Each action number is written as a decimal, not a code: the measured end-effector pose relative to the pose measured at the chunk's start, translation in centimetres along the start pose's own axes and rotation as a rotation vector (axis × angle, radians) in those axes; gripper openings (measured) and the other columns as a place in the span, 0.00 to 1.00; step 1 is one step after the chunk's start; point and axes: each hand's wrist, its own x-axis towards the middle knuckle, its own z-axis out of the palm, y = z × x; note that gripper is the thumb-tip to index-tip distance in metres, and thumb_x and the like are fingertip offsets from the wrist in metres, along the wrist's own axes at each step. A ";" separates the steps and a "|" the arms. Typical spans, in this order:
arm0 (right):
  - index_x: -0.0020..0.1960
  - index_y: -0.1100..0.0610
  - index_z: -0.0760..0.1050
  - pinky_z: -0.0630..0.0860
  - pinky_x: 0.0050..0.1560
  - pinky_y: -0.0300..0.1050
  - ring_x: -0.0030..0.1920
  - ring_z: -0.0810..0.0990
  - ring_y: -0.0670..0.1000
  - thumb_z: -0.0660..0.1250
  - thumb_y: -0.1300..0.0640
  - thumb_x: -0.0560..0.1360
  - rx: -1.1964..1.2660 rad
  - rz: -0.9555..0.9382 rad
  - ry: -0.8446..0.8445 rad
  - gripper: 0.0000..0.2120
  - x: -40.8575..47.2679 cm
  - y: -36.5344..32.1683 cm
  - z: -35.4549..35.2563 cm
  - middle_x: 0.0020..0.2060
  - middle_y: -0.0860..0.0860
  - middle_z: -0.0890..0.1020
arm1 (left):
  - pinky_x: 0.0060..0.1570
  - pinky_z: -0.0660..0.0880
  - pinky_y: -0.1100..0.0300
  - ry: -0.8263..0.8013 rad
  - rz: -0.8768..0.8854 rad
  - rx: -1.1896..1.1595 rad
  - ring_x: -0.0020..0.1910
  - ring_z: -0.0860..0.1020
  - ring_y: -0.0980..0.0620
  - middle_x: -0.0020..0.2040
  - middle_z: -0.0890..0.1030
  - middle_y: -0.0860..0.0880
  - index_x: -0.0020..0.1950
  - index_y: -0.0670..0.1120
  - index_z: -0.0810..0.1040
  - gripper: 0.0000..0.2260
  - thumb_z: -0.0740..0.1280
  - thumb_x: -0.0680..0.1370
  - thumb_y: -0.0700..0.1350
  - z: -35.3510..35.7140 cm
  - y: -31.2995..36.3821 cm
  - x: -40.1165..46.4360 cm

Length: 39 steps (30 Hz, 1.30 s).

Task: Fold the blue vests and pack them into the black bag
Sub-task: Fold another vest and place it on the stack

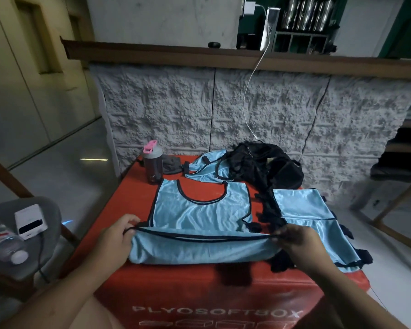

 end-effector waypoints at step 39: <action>0.36 0.54 0.83 0.71 0.33 0.39 0.29 0.75 0.43 0.79 0.60 0.69 -0.336 -0.153 -0.156 0.07 1.2 -6.7 -7.4 0.30 0.50 0.83 | 0.44 0.71 0.73 0.011 0.067 0.024 0.44 0.79 0.62 0.44 0.81 0.59 0.46 0.46 0.80 0.08 0.68 0.77 0.33 -6.4 5.5 0.7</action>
